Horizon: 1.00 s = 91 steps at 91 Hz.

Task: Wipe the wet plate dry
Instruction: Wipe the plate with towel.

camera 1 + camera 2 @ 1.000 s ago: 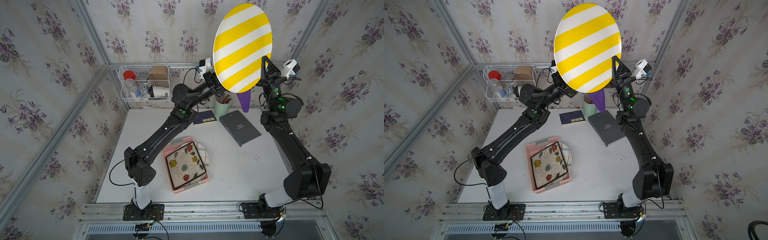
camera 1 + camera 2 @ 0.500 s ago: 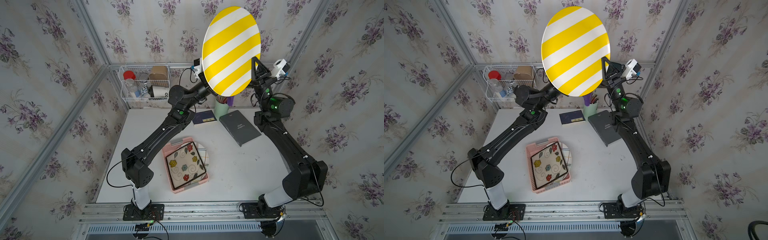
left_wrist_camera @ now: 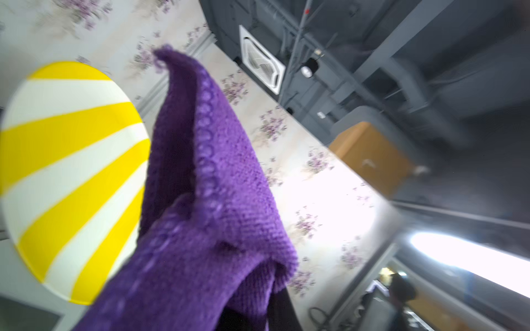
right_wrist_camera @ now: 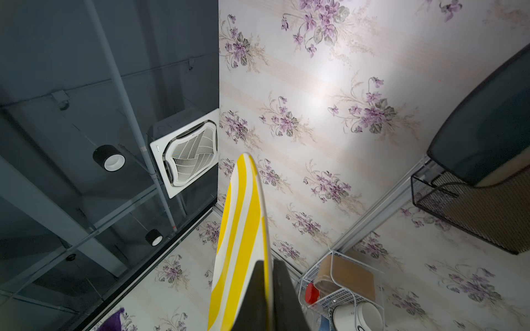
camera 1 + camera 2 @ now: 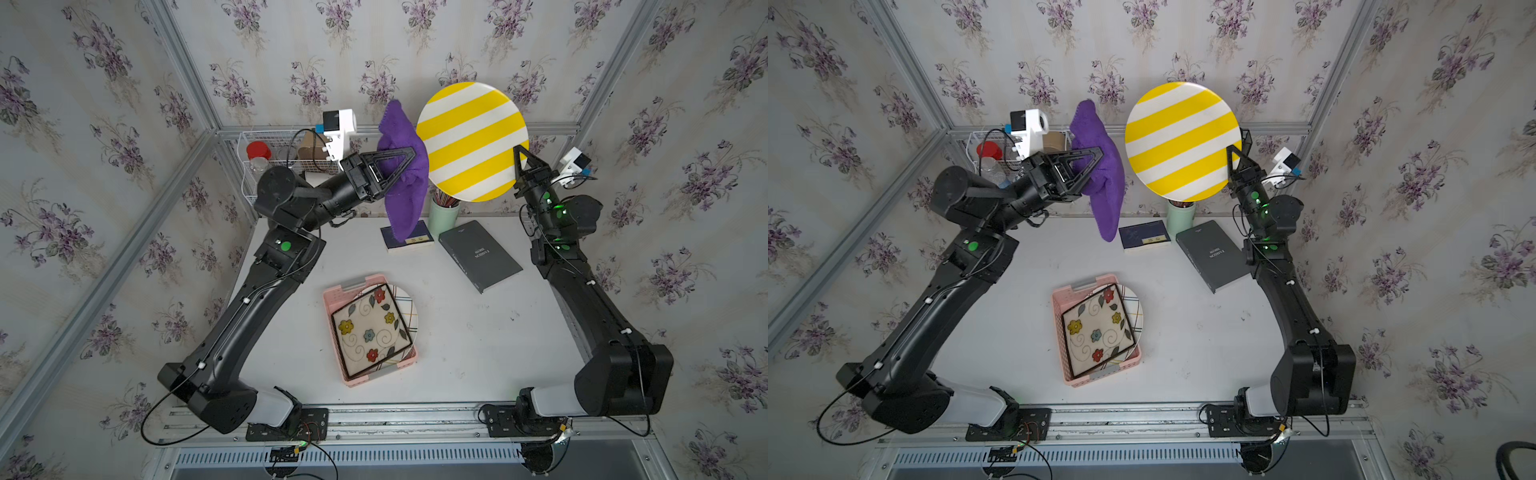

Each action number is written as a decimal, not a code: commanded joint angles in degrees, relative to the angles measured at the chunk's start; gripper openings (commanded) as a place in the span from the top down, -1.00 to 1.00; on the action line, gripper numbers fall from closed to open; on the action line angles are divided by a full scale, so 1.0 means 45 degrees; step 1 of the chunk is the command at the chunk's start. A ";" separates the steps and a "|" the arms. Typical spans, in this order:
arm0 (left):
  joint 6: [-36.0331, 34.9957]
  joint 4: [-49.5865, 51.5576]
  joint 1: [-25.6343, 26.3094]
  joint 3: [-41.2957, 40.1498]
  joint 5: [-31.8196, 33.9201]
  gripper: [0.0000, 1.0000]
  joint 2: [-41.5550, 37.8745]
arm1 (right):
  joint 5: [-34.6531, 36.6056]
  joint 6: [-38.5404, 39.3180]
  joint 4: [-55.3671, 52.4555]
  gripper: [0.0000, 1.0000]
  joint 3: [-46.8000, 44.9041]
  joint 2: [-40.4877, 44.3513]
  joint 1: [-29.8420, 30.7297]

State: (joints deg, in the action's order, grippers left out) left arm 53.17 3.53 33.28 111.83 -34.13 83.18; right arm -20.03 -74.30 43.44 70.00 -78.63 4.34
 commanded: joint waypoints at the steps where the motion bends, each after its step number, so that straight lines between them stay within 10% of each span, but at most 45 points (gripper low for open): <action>1: -0.6101 0.9076 0.0045 0.1804 0.3413 1.00 0.1090 | -0.0103 0.1051 -0.0332 1.00 -0.0392 0.0633 0.0440; 44: -0.6684 0.8757 0.1798 0.1994 0.3182 1.00 0.3497 | 0.0853 0.4179 -0.3349 1.00 -0.0225 0.1785 0.4415; 75: -0.6014 0.8085 0.1288 0.0083 0.4130 1.00 0.1974 | 0.0762 0.3357 -0.3072 1.00 -0.0685 0.2289 0.2794; 91: -0.5445 0.7206 0.1932 0.1169 0.3094 1.00 0.3134 | 0.0216 0.3882 -0.3052 1.00 -0.0184 0.1679 0.4639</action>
State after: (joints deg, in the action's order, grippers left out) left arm 26.89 37.71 39.83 114.65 -19.07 93.41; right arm -14.00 -54.43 21.47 68.10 -70.46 20.97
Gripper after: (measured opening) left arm 0.101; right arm 0.097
